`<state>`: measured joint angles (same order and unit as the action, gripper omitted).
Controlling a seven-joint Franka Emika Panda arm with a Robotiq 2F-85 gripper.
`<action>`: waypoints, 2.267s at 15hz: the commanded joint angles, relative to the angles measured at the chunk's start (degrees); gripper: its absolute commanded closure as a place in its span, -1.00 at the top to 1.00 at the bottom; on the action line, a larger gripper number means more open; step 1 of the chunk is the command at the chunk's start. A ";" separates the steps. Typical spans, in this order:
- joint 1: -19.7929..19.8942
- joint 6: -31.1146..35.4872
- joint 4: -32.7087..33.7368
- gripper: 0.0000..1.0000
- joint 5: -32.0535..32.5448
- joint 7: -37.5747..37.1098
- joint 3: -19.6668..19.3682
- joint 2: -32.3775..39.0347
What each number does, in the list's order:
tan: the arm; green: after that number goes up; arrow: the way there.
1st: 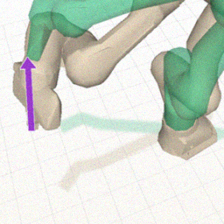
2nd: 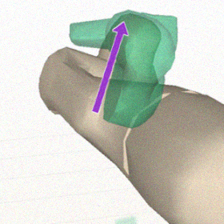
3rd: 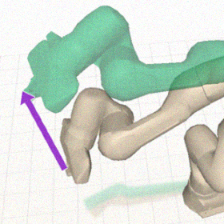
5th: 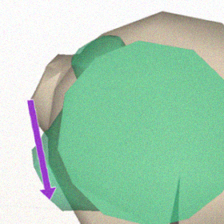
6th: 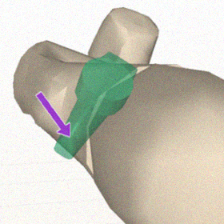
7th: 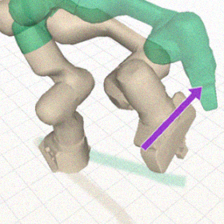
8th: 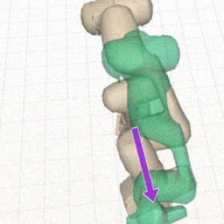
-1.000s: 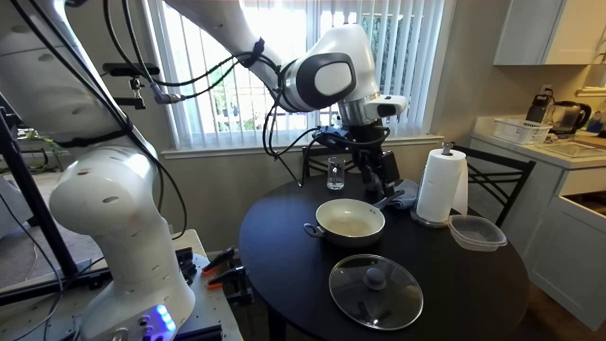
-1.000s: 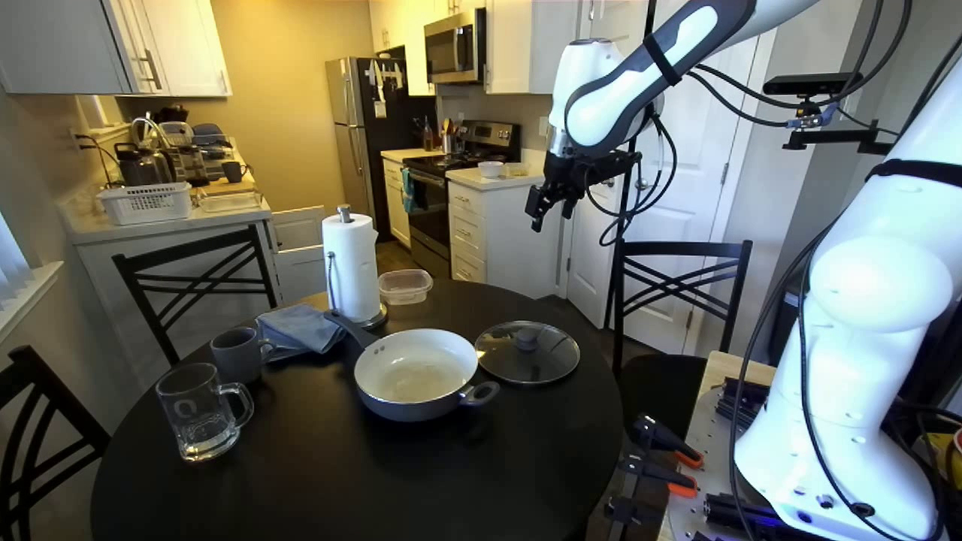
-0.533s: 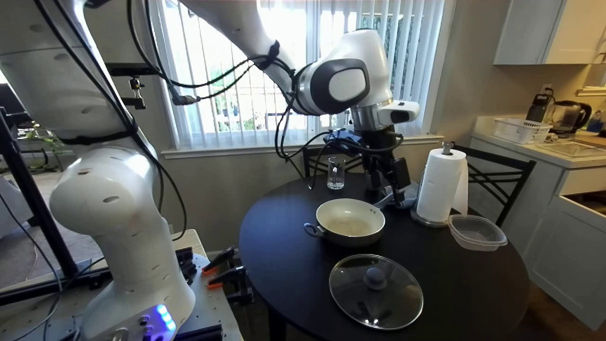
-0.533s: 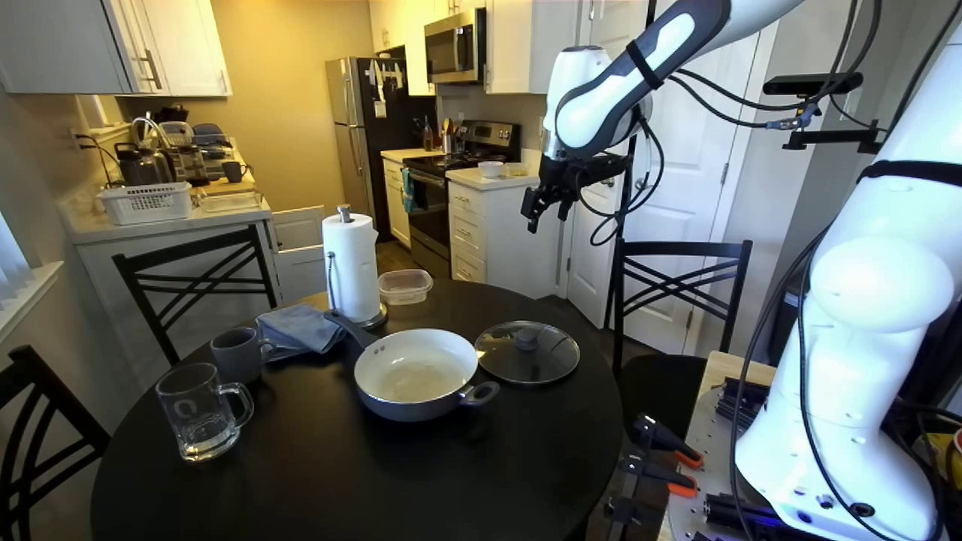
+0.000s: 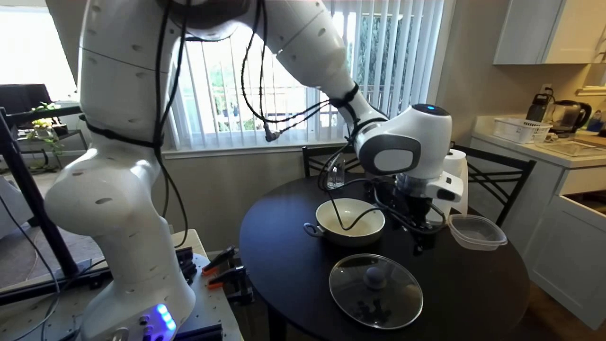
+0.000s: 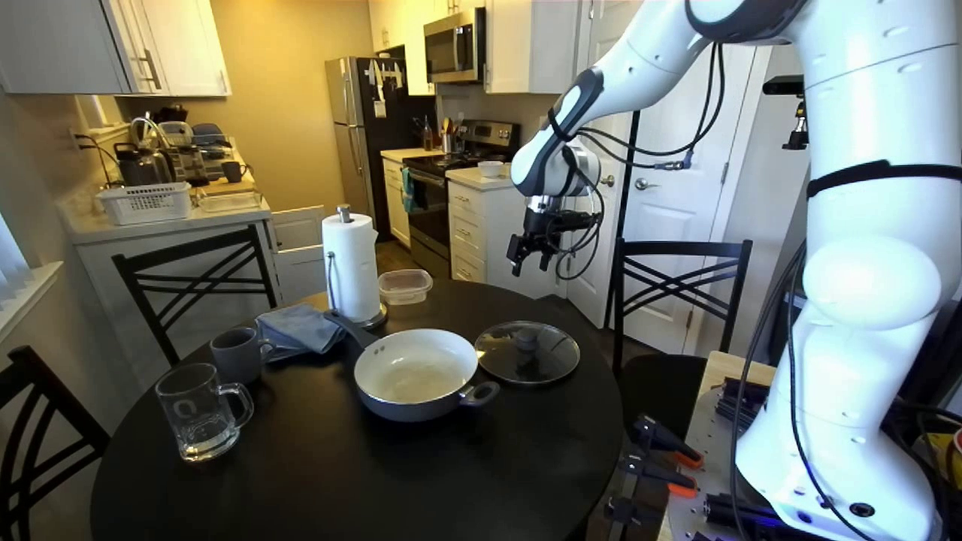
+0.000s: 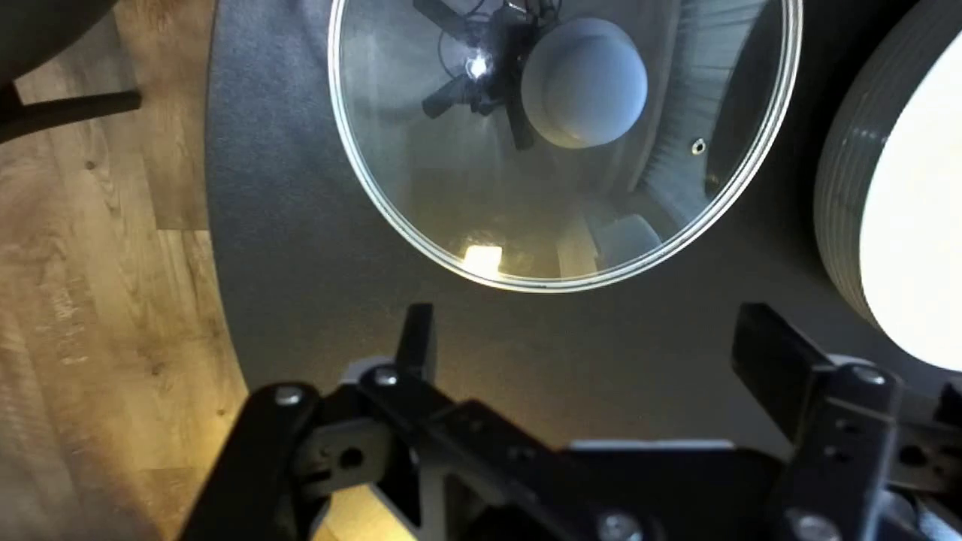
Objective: Put the lid on the pot
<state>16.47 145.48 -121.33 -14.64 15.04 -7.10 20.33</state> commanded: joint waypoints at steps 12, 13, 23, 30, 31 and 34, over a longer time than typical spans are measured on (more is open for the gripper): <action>-0.44 -2.87 11.68 1.00 13.60 -1.50 -0.94 16.25; -0.44 -3.01 11.78 1.00 13.61 -1.50 -0.97 16.25; -8.36 5.59 1.35 1.00 19.52 -8.61 -2.52 13.94; -8.52 13.16 -5.41 1.00 19.57 -7.75 -1.66 11.78; -8.27 14.00 -5.90 1.00 19.43 -7.44 -1.47 11.64; -6.71 15.72 -6.05 1.00 18.44 -6.07 -0.16 12.03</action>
<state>8.04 158.61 -124.88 3.35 7.63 -8.60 34.14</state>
